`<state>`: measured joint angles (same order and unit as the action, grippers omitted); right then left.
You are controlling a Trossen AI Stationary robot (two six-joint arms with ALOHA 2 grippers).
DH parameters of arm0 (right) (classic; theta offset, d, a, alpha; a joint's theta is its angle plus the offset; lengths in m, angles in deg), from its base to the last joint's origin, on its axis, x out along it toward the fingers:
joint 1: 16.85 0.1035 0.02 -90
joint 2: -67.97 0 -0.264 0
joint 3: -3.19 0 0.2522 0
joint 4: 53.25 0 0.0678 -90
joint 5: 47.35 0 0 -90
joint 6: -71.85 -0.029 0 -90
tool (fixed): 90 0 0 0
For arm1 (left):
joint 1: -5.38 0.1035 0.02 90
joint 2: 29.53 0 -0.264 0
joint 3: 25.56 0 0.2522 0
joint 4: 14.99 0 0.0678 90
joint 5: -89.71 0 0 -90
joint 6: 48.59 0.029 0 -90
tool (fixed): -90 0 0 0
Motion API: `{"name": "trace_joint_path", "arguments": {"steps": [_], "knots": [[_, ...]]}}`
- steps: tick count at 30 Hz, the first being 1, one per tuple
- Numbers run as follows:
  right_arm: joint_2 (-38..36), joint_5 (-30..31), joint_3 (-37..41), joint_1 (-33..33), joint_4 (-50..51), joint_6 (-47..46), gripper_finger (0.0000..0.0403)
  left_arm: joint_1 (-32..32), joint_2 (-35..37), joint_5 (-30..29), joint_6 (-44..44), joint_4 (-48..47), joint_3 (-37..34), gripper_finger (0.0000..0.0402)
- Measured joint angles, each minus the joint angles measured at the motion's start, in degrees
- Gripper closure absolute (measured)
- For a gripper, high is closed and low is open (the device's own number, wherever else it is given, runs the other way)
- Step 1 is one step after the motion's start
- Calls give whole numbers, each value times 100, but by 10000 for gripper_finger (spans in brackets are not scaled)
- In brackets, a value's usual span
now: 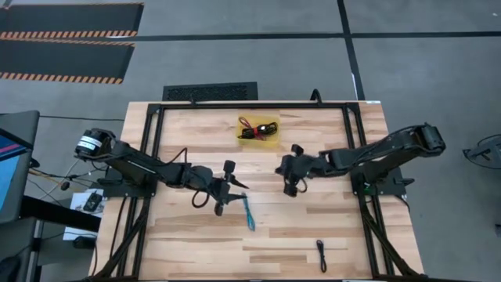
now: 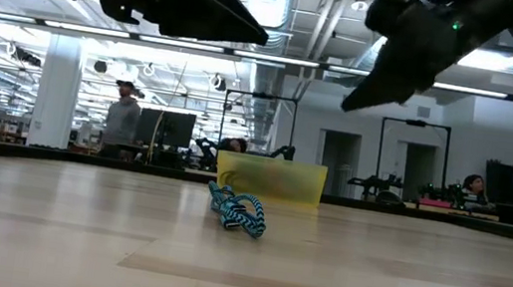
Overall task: Pick and place USB-C Cables
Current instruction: Put the blue charger cable into the yellow container
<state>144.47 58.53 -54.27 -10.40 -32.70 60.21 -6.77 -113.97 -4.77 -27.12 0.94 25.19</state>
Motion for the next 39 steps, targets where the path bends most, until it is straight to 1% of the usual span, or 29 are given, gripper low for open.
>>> {"name": "trace_joint_path", "arguments": {"steps": [2, 4, 5, 10, 14, 16, 18, 20, 22, 24, 27, 29, 31, 34, 37, 39], "knots": [[-214, -677, 145, -119, -241, 277, 361, 16, -1, 186, -8, -20, 0, 264], [-387, -1034, 293, -180, -533, 404, 368, 10, -2, 234, 32, -40, 0, 264], [-459, -1117, 366, -181, -645, 415, 371, -3, -2, 248, 35, -42, 0, 264], [-637, -1146, 512, -65, -611, 283, 377, -21, -4, 303, 30, -80, 0, 264], [-592, -1148, 525, 60, -656, 296, 367, -21, -60, 349, 77, 44, 0, 264], [-589, -1150, 531, 108, -674, 304, 357, -24, -256, 397, 150, 406, 4, 259], [-593, -1146, 531, 141, -682, 308, 346, -40, -600, 507, 159, 869, 77, 248], [-591, -1146, 531, 170, -684, 308, 337, -60, -994, 500, 157, 933, 267, 232], [-591, -1145, 529, 223, -711, 307, 327, -82, -1344, 351, 157, 735, 500, 213], [-591, -1146, 529, 267, -700, 308, 319, -82, -1573, 255, 146, 319, 766, 195], [-593, -1145, 529, 305, -611, 281, 310, -61, -1727, 372, 92, -811, 1230, 179], [-593, -1141, 529, 305, -557, 269, 307, -29, -1731, 480, 81, -1662, 1477, 176], [-593, -1096, 529, 283, -554, 269, 305, 28, -1729, 669, 132, -2208, 1686, 178], [-593, -975, 529, 279, -552, 267, 305, 108, -1777, 933, 331, -2469, 1742, 185], [-593, -949, 529, 279, -550, 262, 305, 150, -1936, 1212, 525, -2511, 1742, 191], [-593, -947, 529, 290, -550, 262, 305, 154, -1997, 1304, 624, -2666, 1736, 193]]}}
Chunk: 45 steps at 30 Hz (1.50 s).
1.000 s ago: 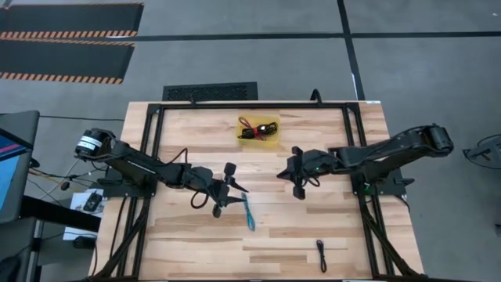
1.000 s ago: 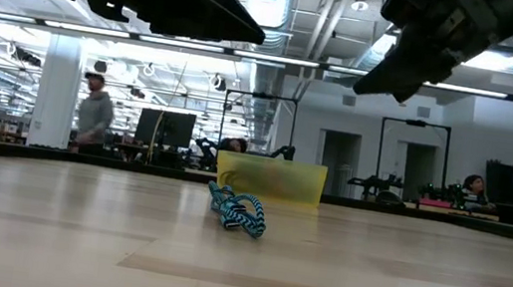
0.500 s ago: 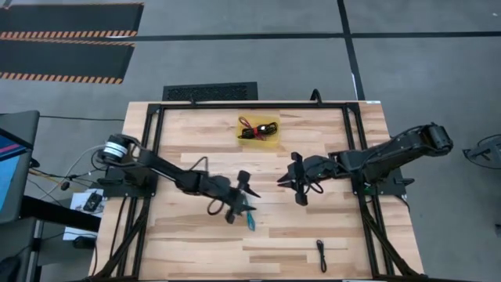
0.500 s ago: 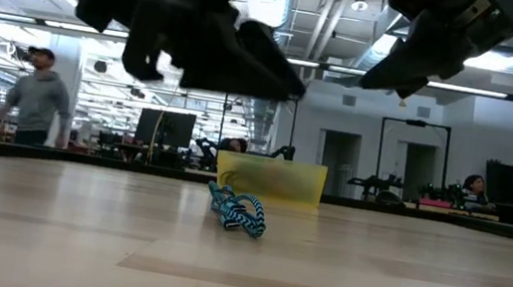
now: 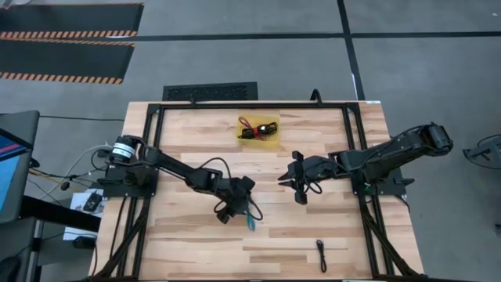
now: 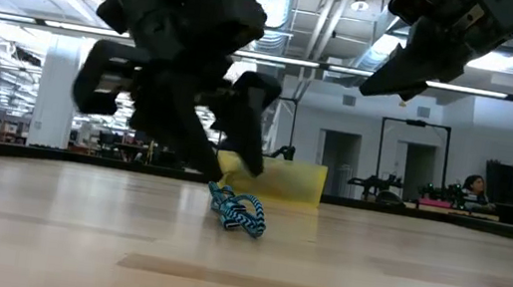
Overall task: Pick and place USB-C Cables
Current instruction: Put the blue charger cable into the yellow container
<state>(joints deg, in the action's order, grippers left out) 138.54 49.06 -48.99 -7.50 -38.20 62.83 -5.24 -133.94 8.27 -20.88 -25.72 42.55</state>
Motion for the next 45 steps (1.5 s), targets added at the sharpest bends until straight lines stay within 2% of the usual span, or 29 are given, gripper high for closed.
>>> {"name": "trace_joint_path", "arguments": {"steps": [5, 12, 15, 24, 27, 30, 34, 38, 42, 45], "knots": [[0, 0, -7, 2, 8, 0, 305, 2, -177, -6, 121, -16, 4, 193], [0, 13, -7, -9, 23, -13, 305, 115, -265, -530, 70, -88, -1, 208], [0, 13, -7, -9, 43, -13, 305, 162, -263, -566, -21, -165, 0, 245], [0, 13, -7, -9, 45, -12, 305, 263, -257, -497, -375, -344, 2, 389], [0, 11, -7, -9, 45, -13, 304, 281, -256, -636, -496, -323, 2, 389], [0, 11, -7, -9, 49, -11, 304, 305, -202, -1107, -582, -490, 103, 384], [0, 144, -7, 5, 146, -14, 305, 482, 4, -1573, -554, -1252, 595, 386], [2, 521, -7, 4, 507, -232, 305, 840, 179, -2026, -173, -2102, 1123, 393], [2, 761, -7, 4, 791, -434, 305, 1309, 319, -2564, 276, -2300, 1406, 394], [2, 857, -7, 4, 822, -452, 305, 1770, 334, -2639, 480, -2289, 1591, 388]]}}
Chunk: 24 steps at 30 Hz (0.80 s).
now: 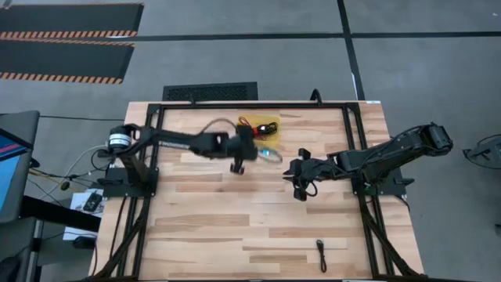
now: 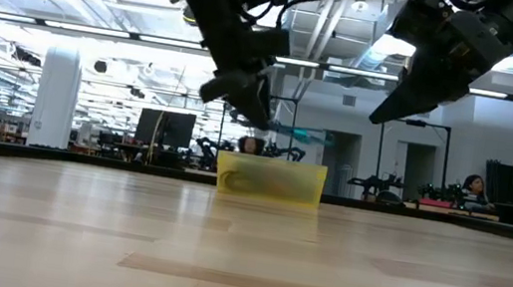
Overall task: Pick and place USB-C Cables
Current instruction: Put the blue charger cable into the yellow container, then put the black charger cable into the yellow container
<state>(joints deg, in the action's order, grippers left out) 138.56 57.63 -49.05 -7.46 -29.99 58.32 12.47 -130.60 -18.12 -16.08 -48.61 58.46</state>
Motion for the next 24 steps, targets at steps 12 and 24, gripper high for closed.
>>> {"name": "trace_joint_path", "arguments": {"steps": [12, 24], "knots": [[0, 16, 0, 89, 16, -10, 305, 1554, -20, 1451, 78, 797, 35, 368], [0, 63, 0, 114, 11, -7, 305, 1522, -26, 1451, -533, 1060, -234, 240]]}}
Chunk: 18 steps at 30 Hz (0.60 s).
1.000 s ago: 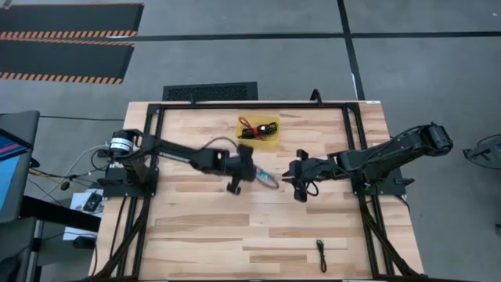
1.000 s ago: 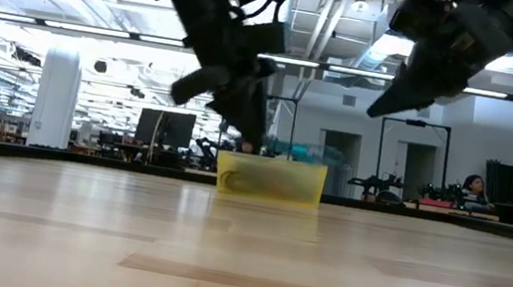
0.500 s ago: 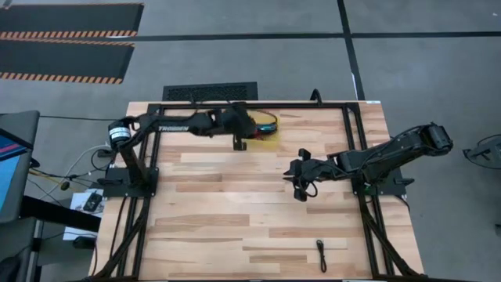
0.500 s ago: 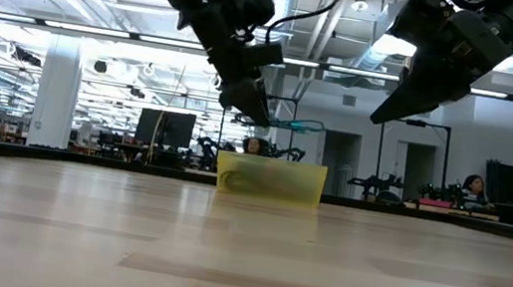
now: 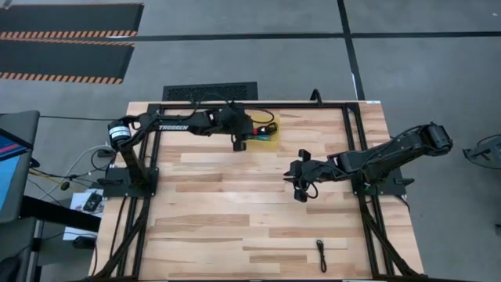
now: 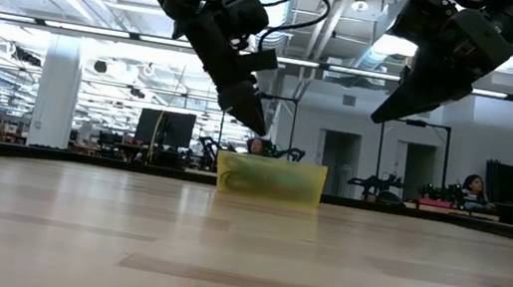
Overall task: Pick and place USB-C Cables
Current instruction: Put the black charger cable into the yellow container
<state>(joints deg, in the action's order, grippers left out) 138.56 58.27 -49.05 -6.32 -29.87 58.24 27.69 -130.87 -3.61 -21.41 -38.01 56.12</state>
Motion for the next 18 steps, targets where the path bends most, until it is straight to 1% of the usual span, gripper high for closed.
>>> {"name": "trace_joint_path", "arguments": {"steps": [2, 7, 12, 18], "knots": [[0, 16, 0, 0, -18, 0, 305, -74, 0, 14, -222, 3, 0, 229], [0, 192, 0, 0, -20, 0, 305, -453, 0, 477, -636, 51, 0, 225], [0, 258, 0, 0, -66, 0, 305, -1078, 0, 492, -1126, 543, 0, 235], [0, 286, 0, -31, -379, 81, 305, -1748, 0, 505, -1221, 925, 0, 239]]}}
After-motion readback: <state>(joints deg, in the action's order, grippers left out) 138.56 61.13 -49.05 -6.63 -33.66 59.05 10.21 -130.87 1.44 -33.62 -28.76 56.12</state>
